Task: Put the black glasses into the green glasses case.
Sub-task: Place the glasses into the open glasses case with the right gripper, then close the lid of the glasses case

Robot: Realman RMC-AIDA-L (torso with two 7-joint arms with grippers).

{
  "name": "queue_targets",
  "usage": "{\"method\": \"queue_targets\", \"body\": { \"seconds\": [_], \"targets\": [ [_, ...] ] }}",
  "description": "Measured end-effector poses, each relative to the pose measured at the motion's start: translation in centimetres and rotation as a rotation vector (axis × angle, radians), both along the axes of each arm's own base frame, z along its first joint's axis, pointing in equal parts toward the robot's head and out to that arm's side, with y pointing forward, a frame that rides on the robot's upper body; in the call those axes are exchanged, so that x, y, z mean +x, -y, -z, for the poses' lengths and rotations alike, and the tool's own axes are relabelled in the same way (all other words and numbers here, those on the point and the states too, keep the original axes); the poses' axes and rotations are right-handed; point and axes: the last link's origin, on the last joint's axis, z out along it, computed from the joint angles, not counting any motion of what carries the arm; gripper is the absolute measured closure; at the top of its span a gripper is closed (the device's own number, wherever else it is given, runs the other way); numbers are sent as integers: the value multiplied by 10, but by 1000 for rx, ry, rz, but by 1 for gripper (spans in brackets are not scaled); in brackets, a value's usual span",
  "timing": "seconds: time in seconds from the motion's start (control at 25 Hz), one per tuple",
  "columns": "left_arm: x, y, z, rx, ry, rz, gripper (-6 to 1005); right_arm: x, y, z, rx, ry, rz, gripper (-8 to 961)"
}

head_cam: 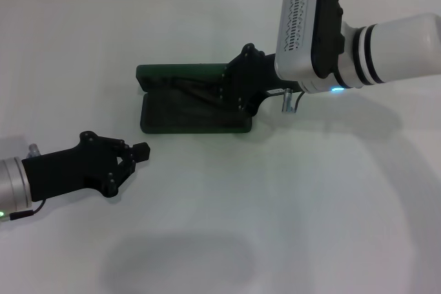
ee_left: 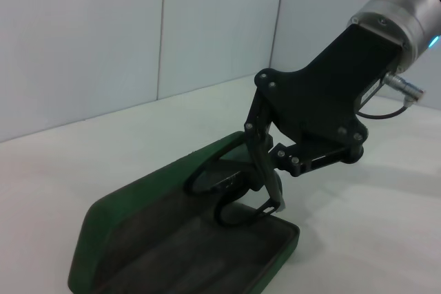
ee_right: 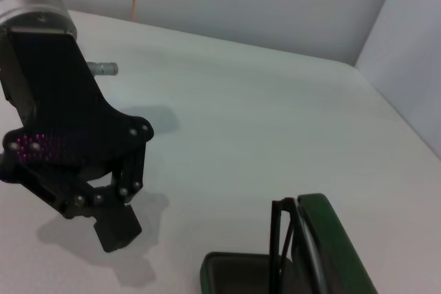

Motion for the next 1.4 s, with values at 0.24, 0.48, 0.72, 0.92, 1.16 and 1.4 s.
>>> {"method": "queue_targets", "body": {
  "seconds": [0.24,0.48,0.72,0.92,1.16,1.4],
  "targets": [
    [1,-1,0,0,1,4,945,3,-1,-1,32,-7,15,863],
    [4,-3,2,-4,6,10,943,1,1,4,31,15,15,862],
    [4,-3,3,-8,4,11,942,-2,4,4,24,7,-2,861],
    [6,-1,3,-15,11,18,940,-1,8,3,25,-10,-1,777],
    [6,-1,3,-14,17,15,939,8,25,-13,16,-129,43,705],
    [18,-12,6,-25,53,5,937,61,52,-68,7,-387,225,668]
  ]
}}
